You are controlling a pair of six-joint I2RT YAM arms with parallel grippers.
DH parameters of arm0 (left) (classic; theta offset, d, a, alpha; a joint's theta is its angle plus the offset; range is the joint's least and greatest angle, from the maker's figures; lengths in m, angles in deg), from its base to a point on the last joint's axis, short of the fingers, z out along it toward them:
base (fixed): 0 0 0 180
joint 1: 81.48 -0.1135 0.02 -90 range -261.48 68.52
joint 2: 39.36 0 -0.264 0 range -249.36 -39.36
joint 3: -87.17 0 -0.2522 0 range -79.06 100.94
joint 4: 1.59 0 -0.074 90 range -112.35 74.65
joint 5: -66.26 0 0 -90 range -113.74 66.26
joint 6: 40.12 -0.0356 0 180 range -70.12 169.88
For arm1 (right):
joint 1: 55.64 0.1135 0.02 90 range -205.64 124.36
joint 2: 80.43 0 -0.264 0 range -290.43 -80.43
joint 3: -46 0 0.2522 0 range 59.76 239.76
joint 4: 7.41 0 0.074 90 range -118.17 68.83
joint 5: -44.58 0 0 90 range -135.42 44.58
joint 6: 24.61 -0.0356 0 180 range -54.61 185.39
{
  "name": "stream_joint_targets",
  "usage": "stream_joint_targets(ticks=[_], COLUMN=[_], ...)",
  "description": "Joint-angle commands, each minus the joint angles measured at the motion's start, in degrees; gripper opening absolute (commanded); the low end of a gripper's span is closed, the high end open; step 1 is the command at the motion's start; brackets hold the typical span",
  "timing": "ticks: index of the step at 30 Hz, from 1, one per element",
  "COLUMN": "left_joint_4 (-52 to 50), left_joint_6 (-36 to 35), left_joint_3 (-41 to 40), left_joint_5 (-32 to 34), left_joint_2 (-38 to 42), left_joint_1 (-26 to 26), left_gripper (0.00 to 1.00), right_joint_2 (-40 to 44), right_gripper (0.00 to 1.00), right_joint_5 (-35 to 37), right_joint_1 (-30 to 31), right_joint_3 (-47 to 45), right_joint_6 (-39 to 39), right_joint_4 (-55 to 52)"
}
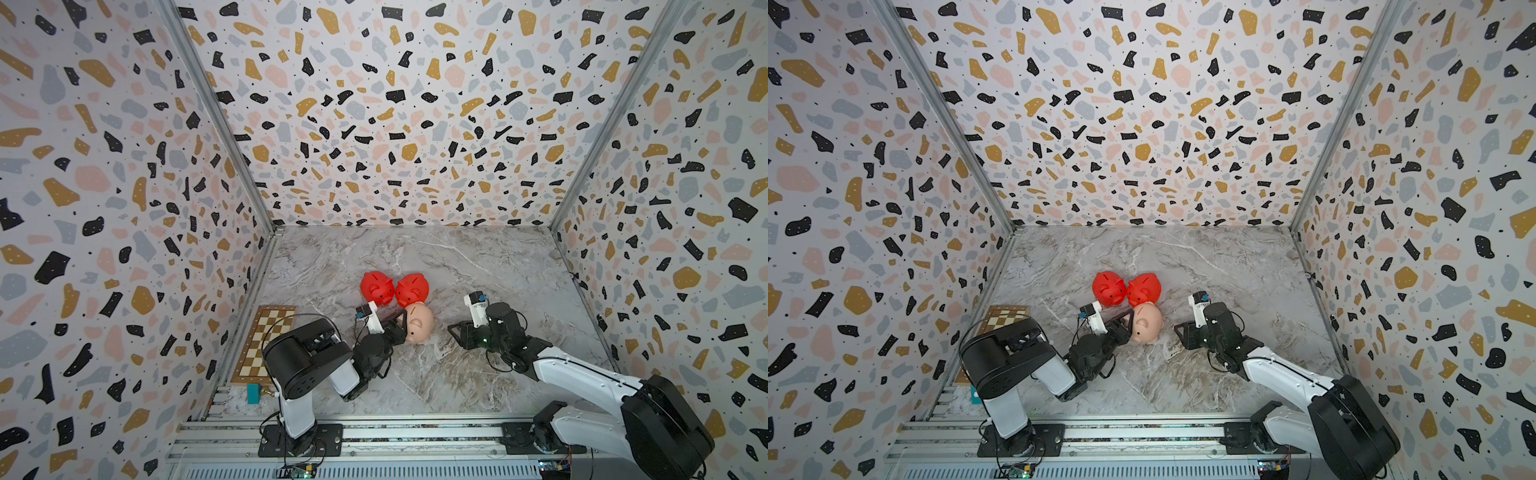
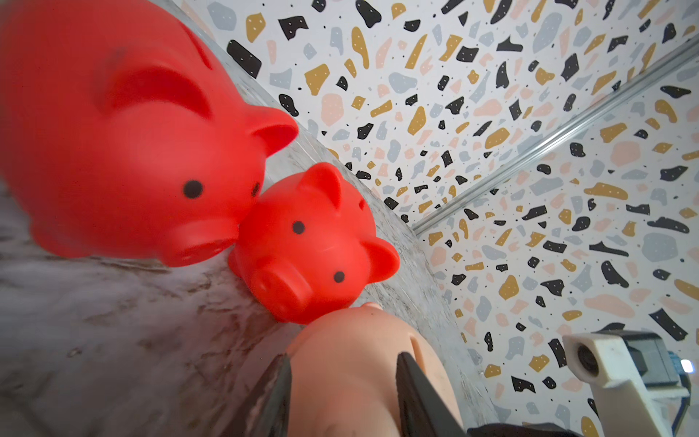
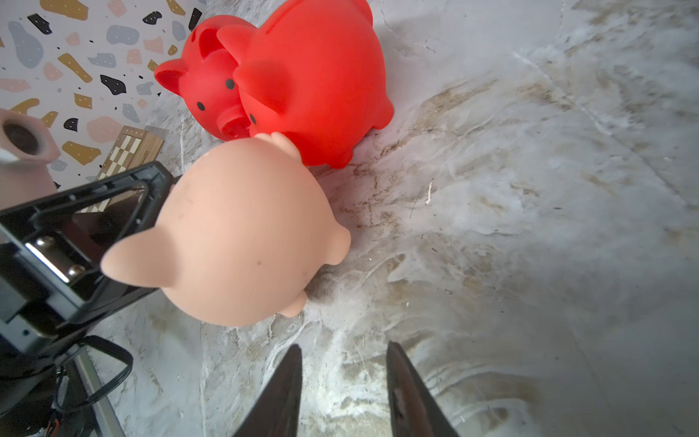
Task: Open piggy banks
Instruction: Adjust the piggy bank at the center of the board.
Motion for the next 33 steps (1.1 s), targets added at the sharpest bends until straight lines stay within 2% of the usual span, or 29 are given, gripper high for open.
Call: stream_joint_targets(ticks=[1, 6, 8, 9, 14, 17, 18, 19, 20, 24, 28, 33], left_joint_4=[-9.4, -11.6, -16.3, -20.6, -46.4, -65.1, -69.3, -71.8, -72.8, -78.2, -84.2, -91.3], left_joint_6=[2.5, 2.8, 2.5, 2.3, -2.2, -8.5, -10.6, -12.1, -13.4, -15.3, -13.9, -10.1], left_joint_3=[-2.1, -2.6, -1.9, -1.2, 4.3, 10.7, 12.5, 13.6, 14.1, 16.7, 20.8, 26.4], left_joint_5=[0.1, -1.1, -1.7, -1.8, -1.3, 0.3, 0.4, 0.1, -1.0, -6.6, -11.7, -16.8], left_joint_2=[-1.0, 2.4, 5.7, 8.0, 21.7, 29.1, 30.8, 32.2, 33.0, 34.1, 32.3, 28.7], left_joint_1=[-1.6, -3.0, -3.1, -3.1, -3.0, -3.0, -3.0, -3.1, -3.1, -3.0, -3.0, -3.0], left_gripper=[0.5, 0.61, 0.75, 0.98, 0.99, 0.99, 0.99, 0.99, 0.99, 0.99, 0.99, 0.99], right_joint_2=[-0.6, -1.1, -1.2, -1.2, -1.6, -1.5, -1.2, -0.9, -0.6, 0.9, 0.9, -0.5], right_gripper=[0.39, 0.39, 0.39, 0.39, 0.44, 0.57, 0.7, 0.88, 0.99, 1.0, 0.91, 0.95], right_joint_5=[-0.3, -0.3, -0.2, -0.3, 0.7, 2.3, 3.2, 4.2, 4.5, 4.9, 4.4, 2.9], right_joint_1=[0.5, 0.6, 0.8, 0.8, 1.0, 1.0, 0.9, 0.9, 0.7, 0.1, -1.3, -2.8], right_joint_3=[1.2, 2.4, 2.6, 2.7, 2.7, 2.4, 2.5, 2.6, 2.6, 3.0, 3.6, 4.7], right_joint_6=[0.6, 1.0, 1.0, 1.0, 1.0, 0.8, 0.5, 0.2, 0.4, 1.2, 2.4, 4.0], right_joint_4=[0.8, 0.3, 0.2, 0.1, 0.1, 0.4, 0.1, -0.3, -0.2, -0.7, -2.3, -2.7])
